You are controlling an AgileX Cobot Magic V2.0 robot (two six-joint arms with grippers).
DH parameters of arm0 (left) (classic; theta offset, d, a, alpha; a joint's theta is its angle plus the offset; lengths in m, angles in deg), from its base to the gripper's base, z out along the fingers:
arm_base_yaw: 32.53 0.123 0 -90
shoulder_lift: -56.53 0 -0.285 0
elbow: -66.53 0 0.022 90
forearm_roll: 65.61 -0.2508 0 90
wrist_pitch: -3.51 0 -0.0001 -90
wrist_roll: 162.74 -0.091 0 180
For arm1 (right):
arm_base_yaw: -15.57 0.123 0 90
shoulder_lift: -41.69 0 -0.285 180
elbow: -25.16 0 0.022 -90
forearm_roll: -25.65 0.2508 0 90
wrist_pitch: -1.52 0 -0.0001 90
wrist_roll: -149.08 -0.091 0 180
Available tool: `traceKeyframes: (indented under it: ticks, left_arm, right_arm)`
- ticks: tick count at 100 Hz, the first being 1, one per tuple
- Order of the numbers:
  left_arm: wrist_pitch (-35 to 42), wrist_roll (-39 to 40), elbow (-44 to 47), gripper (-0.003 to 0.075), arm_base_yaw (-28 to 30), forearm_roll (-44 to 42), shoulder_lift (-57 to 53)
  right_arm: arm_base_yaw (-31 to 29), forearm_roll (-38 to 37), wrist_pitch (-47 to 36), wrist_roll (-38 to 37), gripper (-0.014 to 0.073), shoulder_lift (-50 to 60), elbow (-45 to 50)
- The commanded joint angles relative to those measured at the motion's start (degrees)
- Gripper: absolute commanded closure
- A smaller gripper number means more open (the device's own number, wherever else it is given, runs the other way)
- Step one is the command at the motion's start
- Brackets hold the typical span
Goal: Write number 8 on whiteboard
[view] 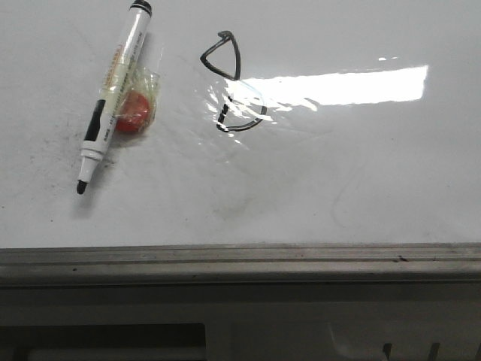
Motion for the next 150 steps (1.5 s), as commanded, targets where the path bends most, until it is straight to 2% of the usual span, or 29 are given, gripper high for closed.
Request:
traceKeyframes:
  ticks: [1,17,31,52,76,88,107,120,132,150]
  left_arm:
    - [2.3,0.0,1.9,0.0741,0.2,0.8,-1.8]
    - [2.3,0.0,1.9,0.0741,0.2,0.8,-1.8]
    - [2.3,0.0,1.9,0.0741,0.2,0.8,-1.8]
    - [2.3,0.0,1.9,0.0741,0.2,0.8,-1.8]
    - [2.3,0.0,1.9,0.0741,0.2,0.8,-1.8]
    - [2.3,0.0,1.9,0.0741,0.2,0.8,-1.8]
    - [2.3,0.0,1.9,0.0741,0.2,0.8,-1.8]
    - [2.3,0.0,1.9,0.0741,0.2,0.8,-1.8]
    - [2.3,0.0,1.9,0.0741,0.2,0.8,-1.8]
    - [2.3,0.0,1.9,0.0741,0.2,0.8,-1.8]
  right_arm:
    - [0.1,-2.0,-4.3,0.1,0.0657,-0.6,-1.2]
    - [0.1,-3.4,-4.2,0.1,0.0657,-0.6,-0.7]
    - [-4.4,-4.0,-9.7,0.1,0.0657,-0.6,2.6]
    - [-18.5,-4.0,-22.5,0.1,0.0657,-0.6,8.7]
    - [-39.3,-0.2,-49.8,-0.8,0.0657,-0.6,17.5]
    - [-47.9,-0.2,-57.3,-6.0,0.0657,-0.6,22.4]
    - [-57.9,-0.2,-57.4,-13.7,0.0657,-0.6,26.8]
    - [-65.3,-0.5,-51.3,-14.2,0.0657,2.0,26.8]
    - [-70.3,-1.1,-40.7,-14.2,0.0657,7.3,26.8]
    - [-70.1,-1.4,-23.8,-12.9,0.0657,10.6,26.8]
